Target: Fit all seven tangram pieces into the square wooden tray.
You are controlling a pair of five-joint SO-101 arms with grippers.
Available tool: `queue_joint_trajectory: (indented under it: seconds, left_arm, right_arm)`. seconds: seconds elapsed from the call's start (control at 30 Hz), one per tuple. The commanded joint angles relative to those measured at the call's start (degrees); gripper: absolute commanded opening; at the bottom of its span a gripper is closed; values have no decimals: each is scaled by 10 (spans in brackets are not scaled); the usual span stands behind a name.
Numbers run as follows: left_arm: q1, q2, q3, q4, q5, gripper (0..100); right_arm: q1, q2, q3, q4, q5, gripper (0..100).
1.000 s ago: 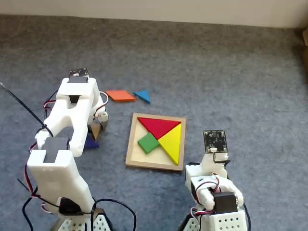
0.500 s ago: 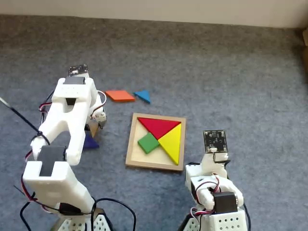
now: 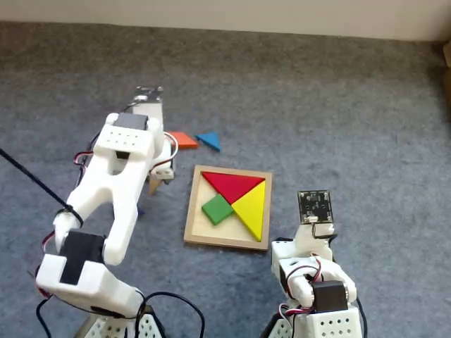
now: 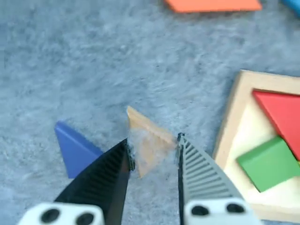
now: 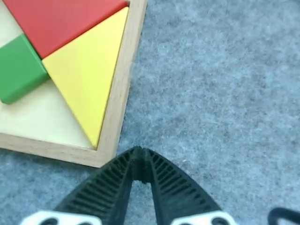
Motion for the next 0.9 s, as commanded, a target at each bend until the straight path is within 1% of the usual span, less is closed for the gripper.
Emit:
queue_joint_trajectory:
  seconds: [0.0, 0.23, 0.5, 0.7, 0.87]
  left_arm:
    - [53, -48, -2, 5, -31, 18]
    - [119, -48, -3, -11, -114, 18]
    - [156, -45, 6, -57, -193, 21]
    - [167, -6, 71, -160, -205, 21]
    - [167, 14, 73, -170, -205, 21]
  right_arm:
    - [5, -9, 86, 4, -3, 15]
    - [5, -9, 86, 4, -3, 15]
    - [5, -9, 86, 4, -3, 15]
    - [5, -9, 86, 4, -3, 15]
    - [5, -9, 86, 4, -3, 15]
